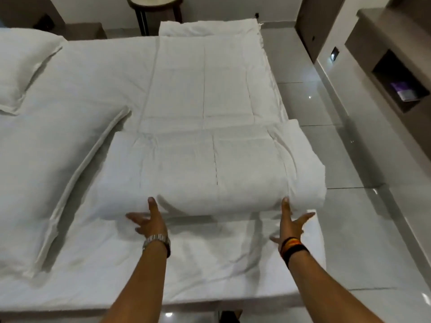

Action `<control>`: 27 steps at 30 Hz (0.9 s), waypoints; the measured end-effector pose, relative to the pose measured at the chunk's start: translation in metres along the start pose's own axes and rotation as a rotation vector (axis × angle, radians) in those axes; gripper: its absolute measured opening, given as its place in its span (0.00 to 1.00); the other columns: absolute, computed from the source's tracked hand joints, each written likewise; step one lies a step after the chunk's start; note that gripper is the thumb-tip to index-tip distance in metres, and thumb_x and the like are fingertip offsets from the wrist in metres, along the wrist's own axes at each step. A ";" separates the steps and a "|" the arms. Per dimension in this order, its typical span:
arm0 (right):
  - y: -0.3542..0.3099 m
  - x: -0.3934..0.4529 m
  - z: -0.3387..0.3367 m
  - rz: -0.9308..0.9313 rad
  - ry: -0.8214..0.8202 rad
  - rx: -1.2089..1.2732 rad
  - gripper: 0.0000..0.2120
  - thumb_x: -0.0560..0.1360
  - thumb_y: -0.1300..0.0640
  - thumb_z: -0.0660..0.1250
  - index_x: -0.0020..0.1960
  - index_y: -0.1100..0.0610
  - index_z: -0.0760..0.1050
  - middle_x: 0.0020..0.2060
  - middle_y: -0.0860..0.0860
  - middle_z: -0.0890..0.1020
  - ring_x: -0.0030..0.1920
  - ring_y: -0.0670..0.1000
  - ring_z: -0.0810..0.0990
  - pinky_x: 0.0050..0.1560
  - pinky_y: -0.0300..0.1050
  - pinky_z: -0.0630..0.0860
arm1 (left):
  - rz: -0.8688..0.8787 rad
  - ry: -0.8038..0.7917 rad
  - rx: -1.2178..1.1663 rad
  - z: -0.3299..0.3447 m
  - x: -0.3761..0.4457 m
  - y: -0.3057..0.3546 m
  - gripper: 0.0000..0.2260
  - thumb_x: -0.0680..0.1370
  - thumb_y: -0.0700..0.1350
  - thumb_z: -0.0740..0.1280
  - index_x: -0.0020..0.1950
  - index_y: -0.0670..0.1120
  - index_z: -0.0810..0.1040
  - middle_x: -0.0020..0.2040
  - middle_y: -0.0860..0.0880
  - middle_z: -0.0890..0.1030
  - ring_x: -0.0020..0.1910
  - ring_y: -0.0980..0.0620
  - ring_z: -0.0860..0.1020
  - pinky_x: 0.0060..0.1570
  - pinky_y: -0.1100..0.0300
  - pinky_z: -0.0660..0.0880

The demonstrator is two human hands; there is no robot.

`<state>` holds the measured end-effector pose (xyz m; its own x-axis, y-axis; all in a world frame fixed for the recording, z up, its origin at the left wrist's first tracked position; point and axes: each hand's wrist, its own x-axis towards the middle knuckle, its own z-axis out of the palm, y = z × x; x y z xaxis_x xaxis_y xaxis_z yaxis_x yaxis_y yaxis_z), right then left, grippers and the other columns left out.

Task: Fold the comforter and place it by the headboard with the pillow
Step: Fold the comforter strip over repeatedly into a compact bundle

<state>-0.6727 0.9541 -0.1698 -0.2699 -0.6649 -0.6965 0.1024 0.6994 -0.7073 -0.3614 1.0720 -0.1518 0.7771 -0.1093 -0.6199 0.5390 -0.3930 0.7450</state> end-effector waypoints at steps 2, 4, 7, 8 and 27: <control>-0.017 0.030 0.030 -0.057 -0.023 0.150 0.69 0.57 0.24 0.80 0.75 0.24 0.27 0.85 0.43 0.49 0.79 0.60 0.63 0.60 0.79 0.75 | -0.024 0.013 -0.182 0.019 0.033 0.010 0.64 0.56 0.81 0.69 0.80 0.66 0.33 0.85 0.49 0.47 0.80 0.39 0.60 0.68 0.28 0.66; -0.040 0.049 0.065 -0.033 0.070 0.240 0.80 0.52 0.26 0.83 0.78 0.33 0.24 0.85 0.42 0.48 0.79 0.57 0.64 0.70 0.76 0.70 | -0.113 0.143 -0.284 0.039 0.066 0.024 0.73 0.45 0.83 0.70 0.78 0.67 0.30 0.84 0.50 0.42 0.81 0.39 0.56 0.69 0.28 0.65; -0.057 0.064 0.097 -0.014 0.207 0.202 0.76 0.61 0.38 0.86 0.83 0.45 0.28 0.85 0.51 0.50 0.81 0.57 0.62 0.79 0.60 0.63 | -0.120 0.213 -0.241 0.058 0.092 0.041 0.75 0.51 0.71 0.81 0.80 0.61 0.30 0.83 0.47 0.37 0.82 0.40 0.51 0.74 0.34 0.60; -0.057 0.067 0.101 -0.028 0.237 0.212 0.73 0.63 0.44 0.86 0.84 0.45 0.31 0.84 0.53 0.54 0.79 0.58 0.65 0.78 0.59 0.64 | -0.076 0.214 -0.227 0.060 0.098 0.041 0.72 0.57 0.63 0.84 0.82 0.57 0.32 0.83 0.47 0.38 0.82 0.43 0.52 0.76 0.38 0.60; 0.095 -0.175 -0.055 -0.046 0.376 0.167 0.59 0.72 0.56 0.81 0.86 0.47 0.41 0.81 0.60 0.62 0.76 0.64 0.68 0.77 0.66 0.65 | -0.061 0.077 -0.150 -0.224 -0.097 -0.003 0.48 0.73 0.38 0.77 0.82 0.54 0.49 0.75 0.38 0.67 0.70 0.37 0.72 0.71 0.43 0.68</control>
<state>-0.6685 1.1512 -0.1086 -0.6058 -0.5305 -0.5929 0.2275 0.5985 -0.7681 -0.3658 1.2886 -0.0386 0.7609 -0.0172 -0.6486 0.6238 -0.2555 0.7386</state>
